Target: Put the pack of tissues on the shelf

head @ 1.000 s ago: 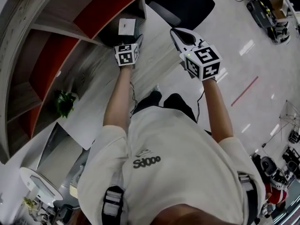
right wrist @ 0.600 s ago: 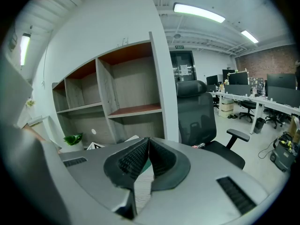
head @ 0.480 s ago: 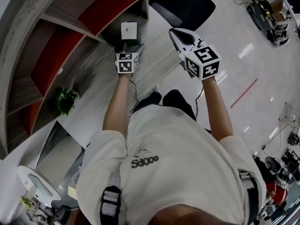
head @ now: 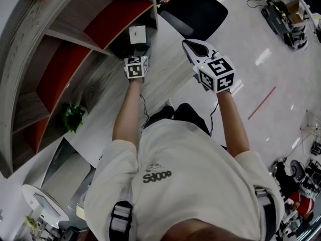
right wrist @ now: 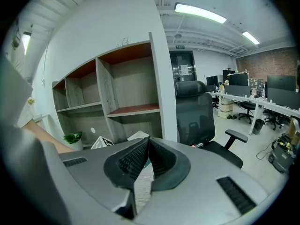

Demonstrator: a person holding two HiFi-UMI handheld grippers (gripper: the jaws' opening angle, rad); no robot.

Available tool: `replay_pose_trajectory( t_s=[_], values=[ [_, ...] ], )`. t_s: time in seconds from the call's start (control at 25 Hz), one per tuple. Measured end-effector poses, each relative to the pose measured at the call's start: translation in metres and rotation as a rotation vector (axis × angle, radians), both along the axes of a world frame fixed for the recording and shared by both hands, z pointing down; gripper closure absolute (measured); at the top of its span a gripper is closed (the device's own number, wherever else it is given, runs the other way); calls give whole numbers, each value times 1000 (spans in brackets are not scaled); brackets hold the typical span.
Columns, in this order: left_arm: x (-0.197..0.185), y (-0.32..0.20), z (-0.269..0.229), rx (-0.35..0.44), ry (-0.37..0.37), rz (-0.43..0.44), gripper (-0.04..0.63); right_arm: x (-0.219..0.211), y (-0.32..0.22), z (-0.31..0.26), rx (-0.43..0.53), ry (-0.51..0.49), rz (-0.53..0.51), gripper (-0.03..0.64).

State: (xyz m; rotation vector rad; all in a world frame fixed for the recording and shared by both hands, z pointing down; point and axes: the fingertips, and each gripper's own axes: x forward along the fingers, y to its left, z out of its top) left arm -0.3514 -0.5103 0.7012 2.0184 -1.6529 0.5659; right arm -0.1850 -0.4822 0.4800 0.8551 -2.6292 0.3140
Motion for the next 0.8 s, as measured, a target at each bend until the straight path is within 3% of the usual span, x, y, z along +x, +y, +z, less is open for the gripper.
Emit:
replay_pose_trajectory(
  t_s=[0.4,0.64,0.8],
  values=[
    [-7,-76,-2,-8,8,-93,264,23,-23,6,-33,-4,78,611],
    [-22,-102,-3,-18,47,-227,264,36,-29,13,-40,21,102,611],
    [-23,-112,-2,-40,48,-253,264,46,-34,18,-55,24,123,611]
  ],
)
